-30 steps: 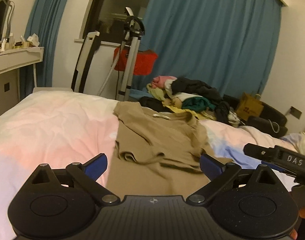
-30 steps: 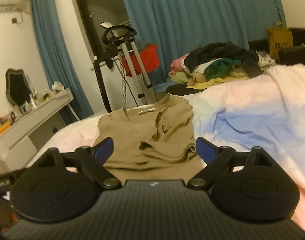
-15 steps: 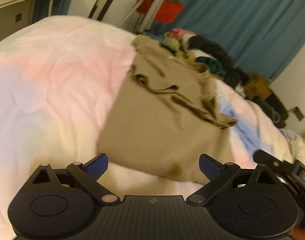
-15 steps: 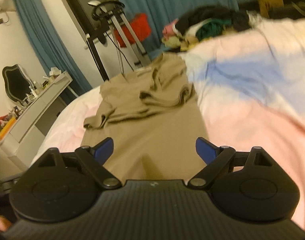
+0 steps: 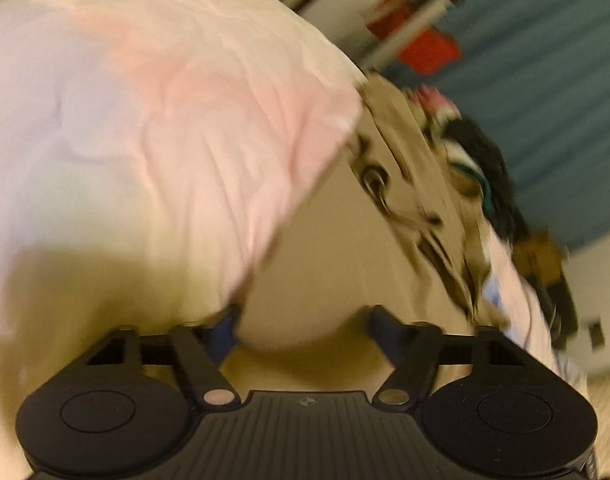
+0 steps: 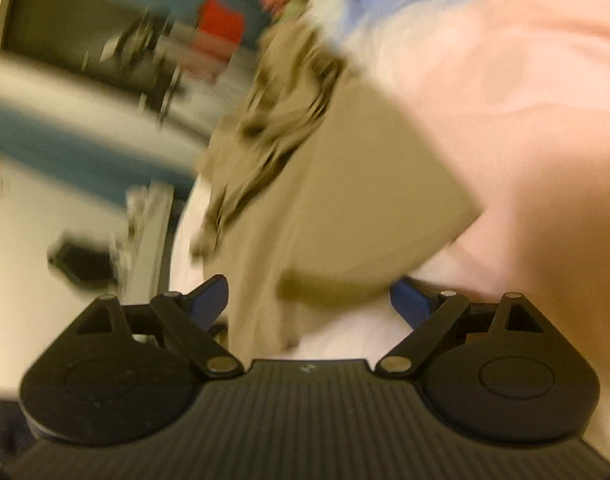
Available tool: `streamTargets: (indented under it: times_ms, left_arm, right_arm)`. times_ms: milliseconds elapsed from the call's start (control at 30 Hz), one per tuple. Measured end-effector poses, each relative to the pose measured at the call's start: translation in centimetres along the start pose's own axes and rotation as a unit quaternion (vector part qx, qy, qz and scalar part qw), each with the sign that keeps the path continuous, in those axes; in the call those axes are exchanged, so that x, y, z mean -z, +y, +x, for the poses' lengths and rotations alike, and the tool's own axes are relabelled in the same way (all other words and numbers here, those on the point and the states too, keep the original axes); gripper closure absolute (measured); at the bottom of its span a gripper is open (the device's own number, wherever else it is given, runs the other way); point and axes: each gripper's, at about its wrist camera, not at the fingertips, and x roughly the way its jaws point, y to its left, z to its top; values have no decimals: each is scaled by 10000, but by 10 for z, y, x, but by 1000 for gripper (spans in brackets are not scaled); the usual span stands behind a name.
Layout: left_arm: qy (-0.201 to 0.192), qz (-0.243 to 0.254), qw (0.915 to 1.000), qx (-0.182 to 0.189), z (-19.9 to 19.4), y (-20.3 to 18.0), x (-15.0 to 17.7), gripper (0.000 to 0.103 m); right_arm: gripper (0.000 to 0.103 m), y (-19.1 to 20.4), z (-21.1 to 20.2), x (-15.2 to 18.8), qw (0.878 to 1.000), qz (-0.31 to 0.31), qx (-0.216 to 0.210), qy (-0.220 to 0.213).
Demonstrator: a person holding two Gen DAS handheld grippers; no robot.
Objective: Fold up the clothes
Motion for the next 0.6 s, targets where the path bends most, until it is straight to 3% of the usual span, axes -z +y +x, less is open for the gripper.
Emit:
streamTargets:
  times_ms: [133,200,233,300,600]
  left_arm:
    - [-211,-201,9996,8,2,5,-6,72]
    - [-320,-180,9993,62,-1,6,-7,84]
    - [-379,-156,9991,91,-3,6,-8,91]
    - [-476,-130,9986,163,-7,7,-9,95]
    - [-1095,150,9908,786,-59,-12,-6,100]
  right_arm:
    - [37,-8,-3,-8,9981,200,100,-572]
    - [61,-12,-4,-10,9966,249,147,-776]
    - [67,-14,-5,-12,9960,285,134,-841]
    - [85,-15,-6,-17,9954,258,174,-902]
    - [93,22,-35,-18,9910,-567,-150,-1204]
